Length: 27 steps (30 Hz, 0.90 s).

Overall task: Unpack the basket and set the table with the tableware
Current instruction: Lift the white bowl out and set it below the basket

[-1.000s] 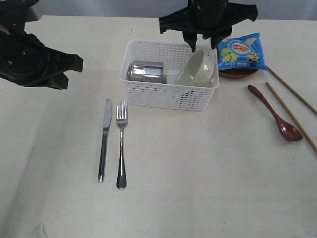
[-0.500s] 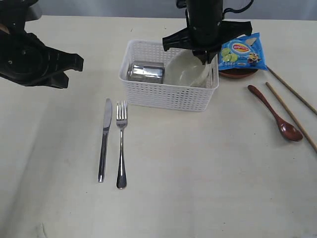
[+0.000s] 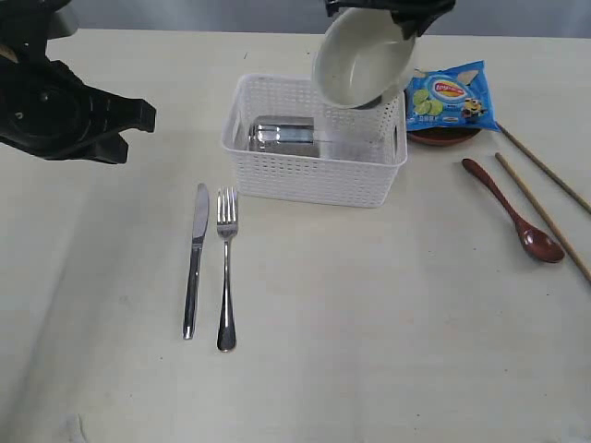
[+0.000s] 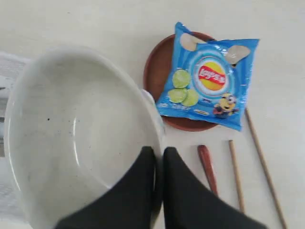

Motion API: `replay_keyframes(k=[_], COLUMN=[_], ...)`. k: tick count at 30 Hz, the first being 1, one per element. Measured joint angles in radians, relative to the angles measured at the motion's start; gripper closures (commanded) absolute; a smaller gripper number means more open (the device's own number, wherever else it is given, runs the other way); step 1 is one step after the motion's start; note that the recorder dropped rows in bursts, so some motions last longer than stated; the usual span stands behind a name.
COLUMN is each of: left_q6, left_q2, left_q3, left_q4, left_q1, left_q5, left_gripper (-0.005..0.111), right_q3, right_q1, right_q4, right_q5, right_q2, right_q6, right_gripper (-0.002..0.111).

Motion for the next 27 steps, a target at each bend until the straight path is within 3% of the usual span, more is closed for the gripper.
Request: replay_keyframes(k=[7, 14, 16, 20, 27], left_q6=[0.000, 0.000, 0.000, 0.000, 0.000], left_q2=[0.000, 0.000, 0.000, 0.000, 0.000], left_q3=[0.000, 0.000, 0.000, 0.000, 0.000], left_q4=[0.000, 0.000, 0.000, 0.000, 0.000], left_q1=[0.000, 0.000, 0.000, 0.000, 0.000], left_q5=[0.000, 0.000, 0.000, 0.002, 0.006], left_gripper=[0.107, 0.107, 0.107, 0.107, 0.107], right_q3=[0.076, 0.370, 0.531, 0.691, 0.807], right_q1=[-0.112, -0.247, -0.263, -0.265, -0.265], right_q4=[0.183, 0.428, 0.508, 0.649, 0.876], right_q5=[0.036, -0.042, -0.116, -0.238, -0.351], right_q2=[-0.138, -0.289, -0.334, -0.349, -0.285], right_q6=[-0.221, -0.463, -0.549, -0.695, -0.927], right_gripper=[0.109, 0.109, 0.109, 0.109, 0.109])
